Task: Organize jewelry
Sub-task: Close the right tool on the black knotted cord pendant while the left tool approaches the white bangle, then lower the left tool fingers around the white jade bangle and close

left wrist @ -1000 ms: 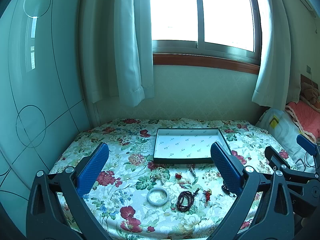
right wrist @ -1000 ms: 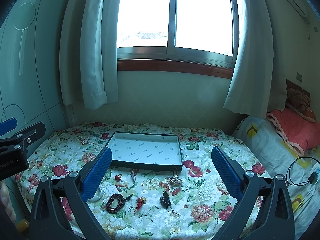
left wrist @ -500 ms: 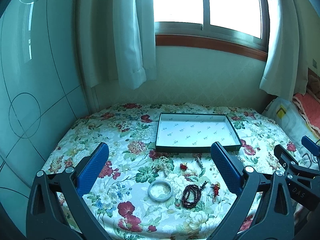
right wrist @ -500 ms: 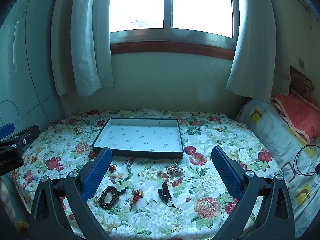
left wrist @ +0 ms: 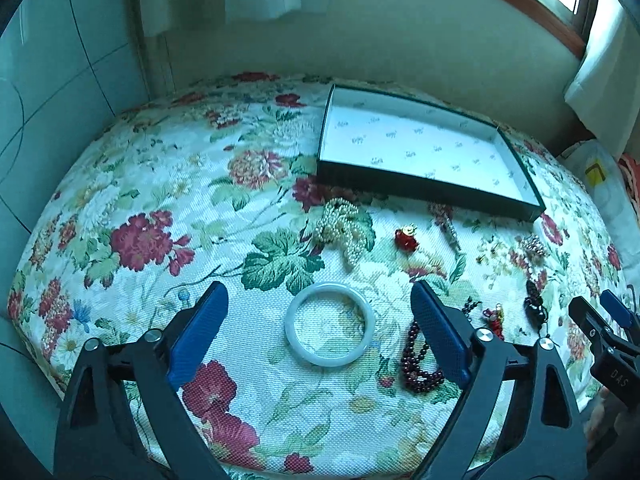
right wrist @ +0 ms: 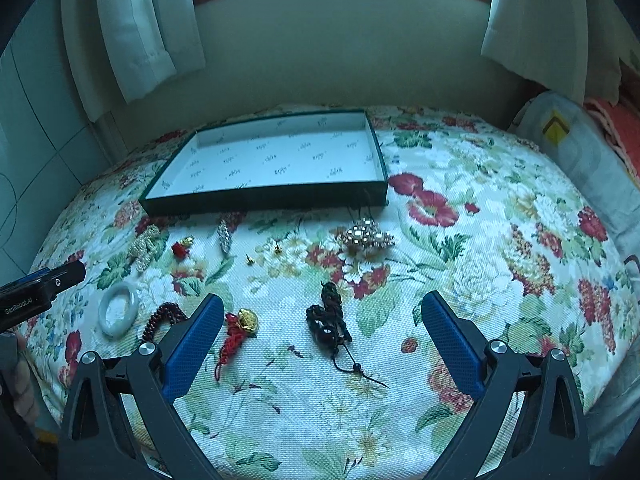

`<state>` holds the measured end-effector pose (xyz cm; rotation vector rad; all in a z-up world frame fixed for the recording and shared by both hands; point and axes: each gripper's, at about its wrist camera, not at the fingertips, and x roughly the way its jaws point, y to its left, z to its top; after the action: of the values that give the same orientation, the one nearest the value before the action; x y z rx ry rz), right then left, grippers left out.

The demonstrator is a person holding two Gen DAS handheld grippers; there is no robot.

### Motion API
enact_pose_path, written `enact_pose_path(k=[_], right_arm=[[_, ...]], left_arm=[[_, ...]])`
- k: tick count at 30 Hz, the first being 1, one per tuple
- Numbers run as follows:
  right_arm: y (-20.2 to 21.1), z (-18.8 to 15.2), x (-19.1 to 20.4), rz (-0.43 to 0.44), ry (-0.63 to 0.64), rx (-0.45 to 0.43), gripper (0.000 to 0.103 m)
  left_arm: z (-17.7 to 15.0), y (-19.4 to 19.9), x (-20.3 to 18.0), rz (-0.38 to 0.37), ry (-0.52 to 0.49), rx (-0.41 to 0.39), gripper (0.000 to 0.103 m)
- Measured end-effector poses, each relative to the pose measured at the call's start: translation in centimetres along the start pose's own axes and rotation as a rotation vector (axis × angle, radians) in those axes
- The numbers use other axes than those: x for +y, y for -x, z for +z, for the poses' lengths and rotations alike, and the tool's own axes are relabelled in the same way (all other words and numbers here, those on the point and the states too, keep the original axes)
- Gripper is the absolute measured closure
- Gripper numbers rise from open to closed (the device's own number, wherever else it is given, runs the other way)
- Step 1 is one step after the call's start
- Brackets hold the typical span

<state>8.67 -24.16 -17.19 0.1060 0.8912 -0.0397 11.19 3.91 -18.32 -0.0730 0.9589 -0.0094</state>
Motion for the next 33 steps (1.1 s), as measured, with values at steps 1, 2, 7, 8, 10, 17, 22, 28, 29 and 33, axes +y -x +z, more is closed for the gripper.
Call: enact_pose_path(k=[1, 2, 7, 8, 10, 17, 22, 28, 29, 33], right_arm=[[-0.7, -0.1, -0.1, 0.001, 0.001, 0.014, 0.005], [-1.2, -0.3, -0.1, 0.0, 0.002, 0.026, 0.005], [-3.6, -0.5, 0.0, 0.002, 0.015, 0.085, 0.044], [-4.0, -0.6, 0.0, 0.004, 0.014, 0.102, 0.048], [-4.5, -0.8, 0.0, 0.012, 0.016, 0.119, 0.048], [-6.1, -1.3, -0.1, 0.017, 0.02, 0.165, 0.048], [-6.1, -1.4, 0.0, 0.004, 0.036, 0.162, 0.049], [-6.0, -1.5, -0.2, -0.007, 0.052, 0.156, 0.068], [-6.0, -1.6, -0.2, -0.007, 0.051, 0.155, 0.074], [-6.0, -1.6, -0.1, 0.003, 0.05, 0.156, 0.085]], left_arm=[[-0.1, -0.6, 0.1, -0.003, 0.0, 0.016, 0.018], [-0.2, -1.2, 0.2, -0.008, 0.0, 0.031, 0.019], [-0.6, -2.9, 0.2, 0.001, -0.006, 0.073, 0.019], [-0.7, -3.1, 0.2, 0.003, -0.008, 0.078, 0.019], [-0.8, -3.4, 0.2, 0.008, -0.012, 0.087, 0.019], [-1.1, -4.4, -0.1, 0.023, -0.027, 0.114, 0.019], [-1.3, -4.9, -0.1, 0.03, -0.029, 0.124, 0.019], [-1.5, -5.2, -0.2, 0.03, -0.036, 0.132, 0.019], [-1.6, -5.2, -0.3, 0.03, -0.039, 0.132, 0.019], [-1.8, -5.0, -0.5, 0.027, -0.048, 0.134, 0.019]])
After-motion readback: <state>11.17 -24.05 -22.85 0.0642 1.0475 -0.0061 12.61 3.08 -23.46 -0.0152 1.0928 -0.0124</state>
